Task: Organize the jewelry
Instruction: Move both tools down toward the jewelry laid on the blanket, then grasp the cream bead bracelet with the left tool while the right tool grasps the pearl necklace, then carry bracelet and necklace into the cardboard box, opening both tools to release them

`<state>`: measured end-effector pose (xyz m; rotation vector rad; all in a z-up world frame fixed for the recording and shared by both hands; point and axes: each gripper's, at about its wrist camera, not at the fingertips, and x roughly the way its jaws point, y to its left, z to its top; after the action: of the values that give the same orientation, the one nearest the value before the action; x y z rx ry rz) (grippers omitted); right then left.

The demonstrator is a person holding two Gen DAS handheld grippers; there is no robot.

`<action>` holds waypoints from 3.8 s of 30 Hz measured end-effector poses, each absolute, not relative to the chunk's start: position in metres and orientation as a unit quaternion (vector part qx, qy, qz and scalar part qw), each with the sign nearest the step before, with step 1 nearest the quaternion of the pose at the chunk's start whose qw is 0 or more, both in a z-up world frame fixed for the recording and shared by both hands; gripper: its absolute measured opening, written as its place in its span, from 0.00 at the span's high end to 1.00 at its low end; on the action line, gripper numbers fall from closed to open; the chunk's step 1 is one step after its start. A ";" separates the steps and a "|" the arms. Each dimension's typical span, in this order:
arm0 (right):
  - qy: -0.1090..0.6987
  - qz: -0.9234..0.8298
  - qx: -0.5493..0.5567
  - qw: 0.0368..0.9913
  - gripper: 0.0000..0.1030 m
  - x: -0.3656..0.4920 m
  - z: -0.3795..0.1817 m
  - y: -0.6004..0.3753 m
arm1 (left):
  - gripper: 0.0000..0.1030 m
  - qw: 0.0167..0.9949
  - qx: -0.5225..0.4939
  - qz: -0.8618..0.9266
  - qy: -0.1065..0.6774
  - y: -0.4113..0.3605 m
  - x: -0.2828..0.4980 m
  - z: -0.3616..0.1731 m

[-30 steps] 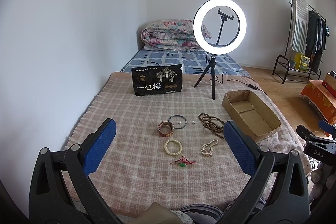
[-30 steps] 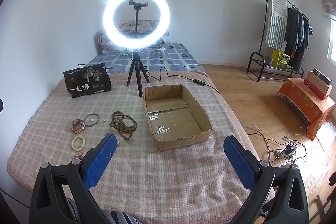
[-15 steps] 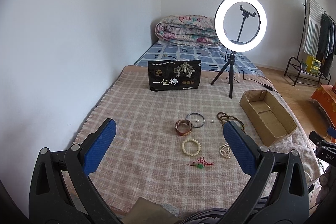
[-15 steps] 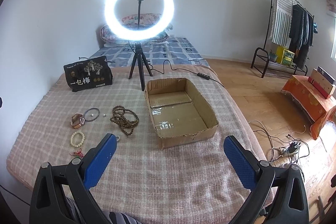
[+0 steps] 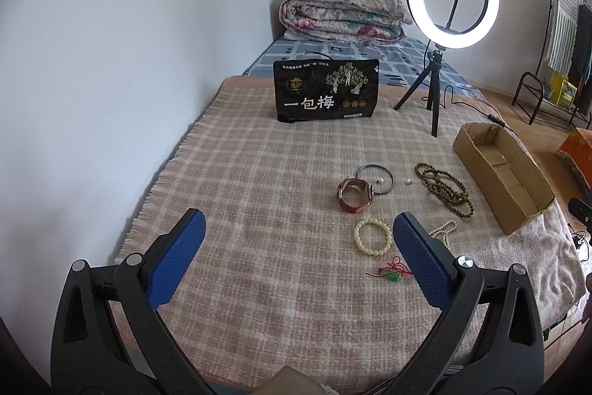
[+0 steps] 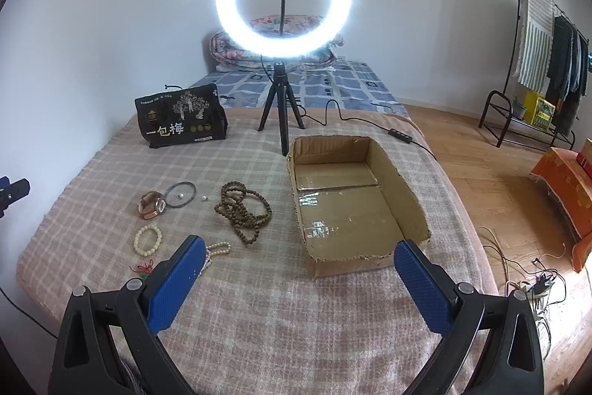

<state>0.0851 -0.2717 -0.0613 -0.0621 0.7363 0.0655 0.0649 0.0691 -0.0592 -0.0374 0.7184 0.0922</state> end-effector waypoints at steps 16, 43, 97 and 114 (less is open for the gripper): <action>0.477 0.163 -0.089 0.859 0.05 0.154 -0.145 -0.204 | 0.30 0.884 -0.060 -0.026 0.464 0.056 0.125 -0.148; 0.551 0.236 -0.126 0.790 0.29 0.189 -0.223 -0.144 | 0.66 0.835 -0.107 -0.060 0.536 0.037 0.191 -0.231; 0.471 0.197 -0.024 0.859 0.93 0.155 -0.140 -0.218 | 0.95 0.885 -0.059 -0.056 0.459 0.020 0.149 -0.160; 0.426 0.164 0.002 0.890 0.93 0.151 -0.095 -0.272 | 0.95 0.905 -0.043 -0.118 0.406 -0.032 0.156 -0.096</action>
<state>0.1507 -0.2720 -0.0948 0.0032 0.8845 0.3404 0.1562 -0.0319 -0.0962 -0.0885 0.8376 -0.2440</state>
